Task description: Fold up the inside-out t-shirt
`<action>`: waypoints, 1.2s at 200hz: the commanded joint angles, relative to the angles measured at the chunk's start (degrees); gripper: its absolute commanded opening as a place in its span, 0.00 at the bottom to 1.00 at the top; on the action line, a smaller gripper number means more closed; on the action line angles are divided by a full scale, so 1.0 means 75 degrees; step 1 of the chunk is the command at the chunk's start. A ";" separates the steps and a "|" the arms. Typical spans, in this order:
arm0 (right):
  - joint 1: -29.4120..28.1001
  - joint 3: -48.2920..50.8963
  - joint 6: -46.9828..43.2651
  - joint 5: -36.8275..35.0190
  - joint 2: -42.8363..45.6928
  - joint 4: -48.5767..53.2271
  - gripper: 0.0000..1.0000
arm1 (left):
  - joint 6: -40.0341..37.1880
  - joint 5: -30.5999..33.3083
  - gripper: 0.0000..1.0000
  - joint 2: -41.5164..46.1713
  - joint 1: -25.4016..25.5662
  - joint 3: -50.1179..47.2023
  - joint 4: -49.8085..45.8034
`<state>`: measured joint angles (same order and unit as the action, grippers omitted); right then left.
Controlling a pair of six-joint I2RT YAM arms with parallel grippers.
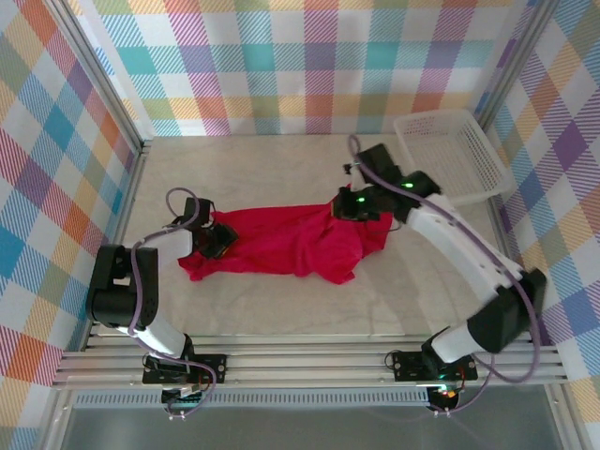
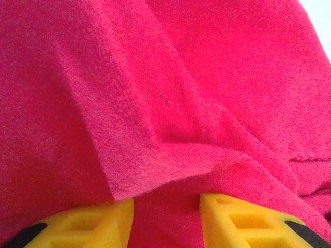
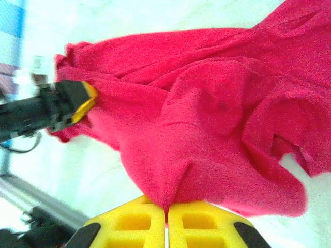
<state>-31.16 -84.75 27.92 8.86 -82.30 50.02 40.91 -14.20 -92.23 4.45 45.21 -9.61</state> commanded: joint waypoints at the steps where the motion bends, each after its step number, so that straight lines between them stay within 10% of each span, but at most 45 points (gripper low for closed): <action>1: 0.0621 0.0192 -0.0508 0.1557 0.0469 0.0887 0.00 | -0.0144 0.0422 0.36 -0.0377 -0.0265 -0.0124 -0.0587; 80: 0.0891 0.0307 -0.0256 0.3013 -0.1596 -0.0762 0.00 | -0.0780 0.0943 0.28 0.0930 0.0772 0.0302 -0.1324; 144: 0.0908 0.0202 -0.0114 0.2568 -0.2772 -0.1031 0.00 | -0.3644 -0.0555 0.41 0.2590 0.3745 0.0449 0.0363; 240: 0.0920 0.0213 -0.0026 0.2555 -0.2602 -0.1014 0.00 | -0.3808 0.0773 0.52 -0.0300 0.5621 0.1785 0.0606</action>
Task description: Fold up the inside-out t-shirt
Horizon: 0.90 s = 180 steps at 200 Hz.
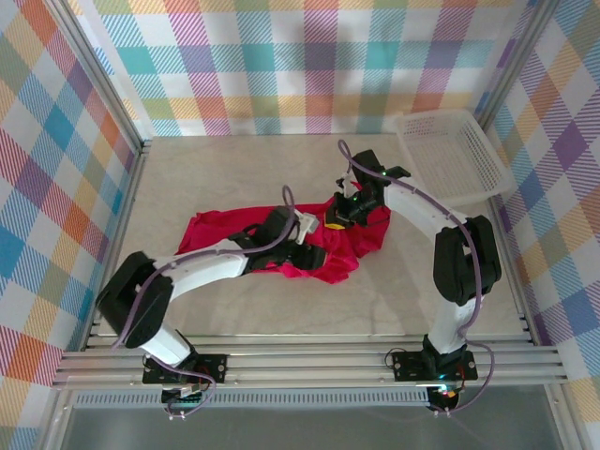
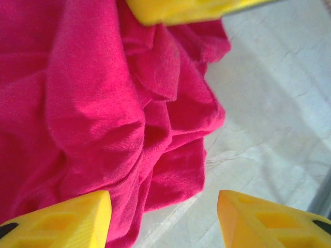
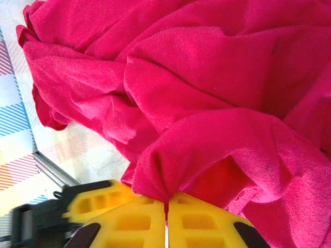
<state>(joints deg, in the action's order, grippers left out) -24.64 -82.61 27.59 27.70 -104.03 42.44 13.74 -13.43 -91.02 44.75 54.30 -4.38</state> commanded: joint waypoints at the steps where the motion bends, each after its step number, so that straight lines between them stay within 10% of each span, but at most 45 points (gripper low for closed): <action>1: 0.0051 -0.0072 0.0021 0.0044 0.0297 0.0000 0.00 | -0.0182 0.0686 0.52 -0.0490 0.0252 0.0592 -0.0093; 77: 0.0119 0.0067 -0.0003 0.0020 0.0505 0.0039 0.00 | -0.0411 0.2460 0.23 -0.1438 0.0360 0.1708 -0.1465; 94: 0.0177 0.0138 0.0006 0.0068 0.0550 -0.0020 0.00 | -0.0569 0.2390 0.00 -0.1413 0.0354 0.1724 -0.1477; 180: 0.0661 0.0579 0.0046 0.0126 0.0442 -0.0361 0.00 | -0.0030 0.0892 0.00 0.0218 -0.0121 0.1346 -0.1118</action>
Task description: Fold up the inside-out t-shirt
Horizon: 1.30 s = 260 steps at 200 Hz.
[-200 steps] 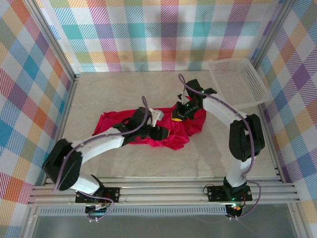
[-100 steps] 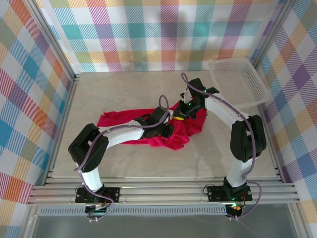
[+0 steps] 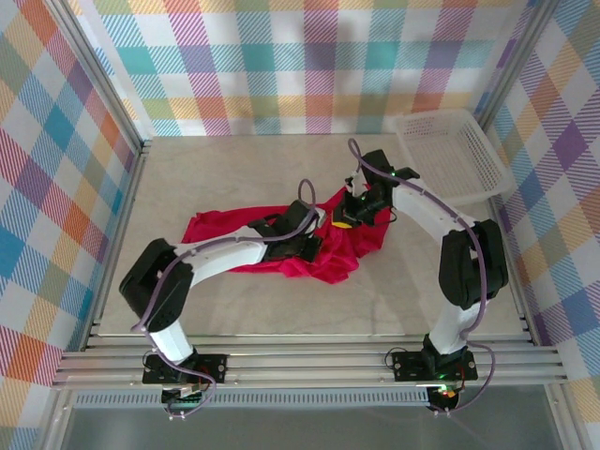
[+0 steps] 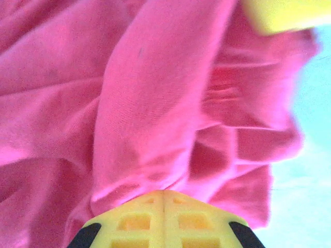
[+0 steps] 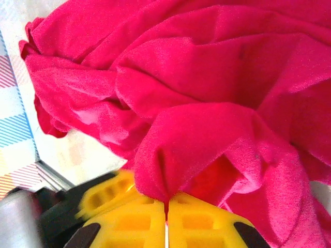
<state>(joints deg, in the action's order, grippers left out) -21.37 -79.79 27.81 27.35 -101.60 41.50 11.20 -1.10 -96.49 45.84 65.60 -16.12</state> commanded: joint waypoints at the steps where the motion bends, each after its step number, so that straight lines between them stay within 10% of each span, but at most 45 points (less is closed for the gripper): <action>1: 0.0236 0.0206 0.0023 0.0173 0.0112 -0.0248 0.00 | 0.0315 -0.0771 0.00 0.0965 -0.0283 -0.0171 0.0454; 30: 0.0488 0.0338 0.0245 0.0519 -0.0087 -0.0599 0.00 | 0.0127 -0.1175 0.00 0.1270 -0.0376 -0.0266 0.0453; 67: 0.0554 0.0367 0.0673 0.1132 -0.0222 -0.1101 0.00 | -0.0454 -0.0456 0.48 0.0569 0.0094 -0.0005 -0.0214; 124: 0.0560 0.0104 0.0640 0.1134 -0.0316 -0.0940 0.00 | -0.0587 0.1396 0.57 -0.0453 0.0518 0.0214 -0.0071; 152: 0.0552 0.0091 0.0601 0.1134 -0.0330 -0.0881 0.00 | -0.0441 0.1734 0.45 -0.0887 0.0526 0.0464 -0.0042; 191: 0.0605 0.0193 0.0529 0.1078 -0.0350 -0.0857 0.00 | -0.0530 0.1897 0.00 -0.1080 0.0531 0.0745 -0.0471; 214: 0.0634 0.0272 0.0314 0.0833 -0.0414 -0.0713 0.00 | -0.0459 0.1741 0.00 -0.0517 0.0468 0.0771 -0.0707; 260: 0.0640 0.0494 -0.0158 -0.0339 -0.0826 -0.0411 0.00 | 0.0901 -0.2155 0.00 0.1310 -0.0939 -0.0442 0.1356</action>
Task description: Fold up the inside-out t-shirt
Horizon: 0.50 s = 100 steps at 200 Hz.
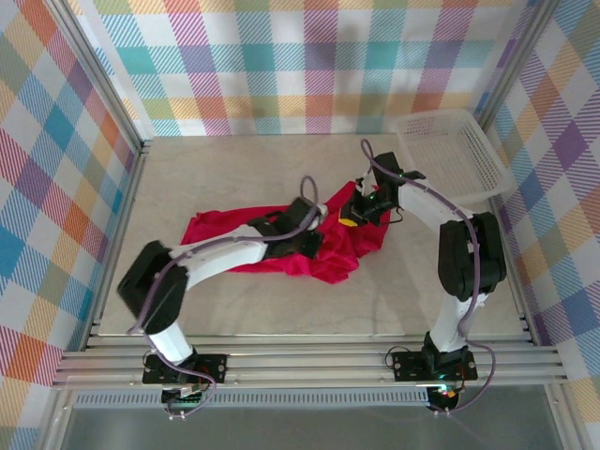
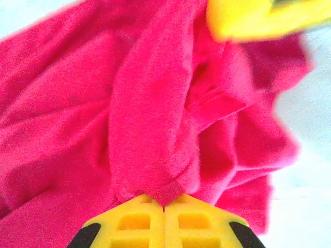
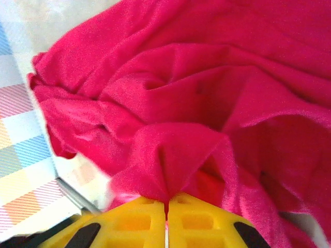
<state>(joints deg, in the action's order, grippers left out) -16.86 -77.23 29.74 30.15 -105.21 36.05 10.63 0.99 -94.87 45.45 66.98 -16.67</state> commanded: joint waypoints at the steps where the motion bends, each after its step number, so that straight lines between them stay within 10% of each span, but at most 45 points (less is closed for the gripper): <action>1: 0.0043 0.0151 -0.0420 -0.0726 -0.0354 0.0314 0.00 | 0.1016 -0.2538 0.00 0.1118 -0.0924 -0.0665 0.1497; 49: -0.0019 -0.0222 -0.0333 -0.0576 -0.0474 0.0327 0.00 | 0.2249 -0.4932 0.00 0.0575 -0.1758 -0.1678 0.3863; 100: -0.0072 0.0280 -0.0049 -0.0117 0.0891 0.0126 0.00 | 0.2902 -0.5325 0.00 -0.0523 -0.1816 -0.2349 0.5445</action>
<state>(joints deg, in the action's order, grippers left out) -17.32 -76.90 28.25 27.03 -106.24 37.47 29.08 -34.96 -97.41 32.47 50.89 15.20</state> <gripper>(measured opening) 0.003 0.006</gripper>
